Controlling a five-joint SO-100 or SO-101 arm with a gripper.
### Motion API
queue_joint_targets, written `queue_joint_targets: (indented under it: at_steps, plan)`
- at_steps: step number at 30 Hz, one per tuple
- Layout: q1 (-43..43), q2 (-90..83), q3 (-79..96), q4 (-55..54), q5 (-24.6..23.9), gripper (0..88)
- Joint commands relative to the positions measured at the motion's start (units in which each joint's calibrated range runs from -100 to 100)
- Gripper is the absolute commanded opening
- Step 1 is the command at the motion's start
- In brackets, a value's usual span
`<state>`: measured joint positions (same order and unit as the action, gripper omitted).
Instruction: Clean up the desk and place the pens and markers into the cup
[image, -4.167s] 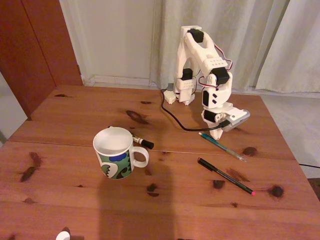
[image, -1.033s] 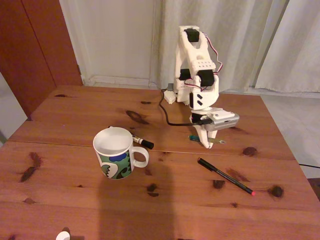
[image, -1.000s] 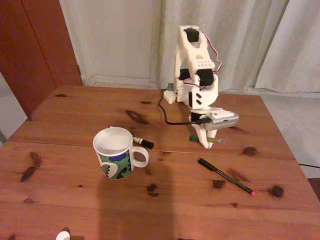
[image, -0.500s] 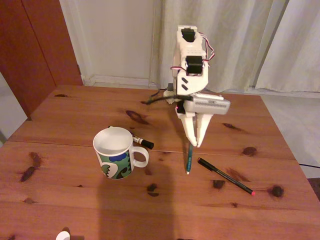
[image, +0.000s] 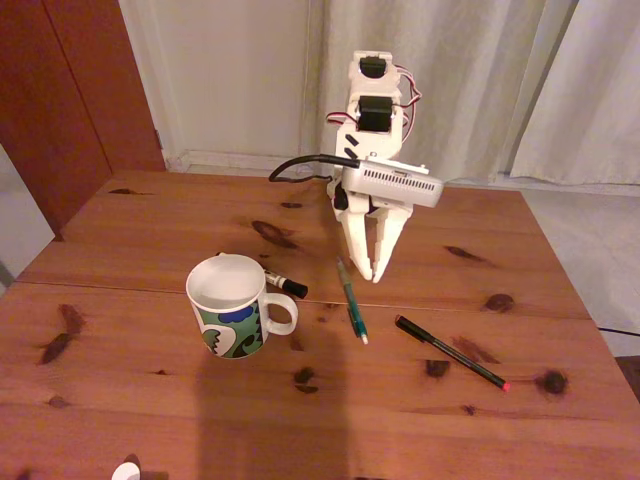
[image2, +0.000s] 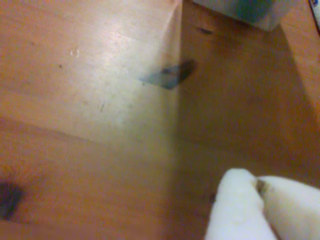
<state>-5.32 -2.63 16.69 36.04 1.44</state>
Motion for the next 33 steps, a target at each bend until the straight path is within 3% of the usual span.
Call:
queue_joint_targets:
  at_steps: [1,15,24,33]
  plan:
    - [-0.6,-3.4,3.7,-0.6,0.2,0.8]
    - [-11.5,-4.4,16.0,-1.3,1.5,0.8]
    - [-5.6,6.6,0.7,-1.4,-1.1,0.8]
    - [-2.0,5.5,7.5,-1.2,1.4,0.8]
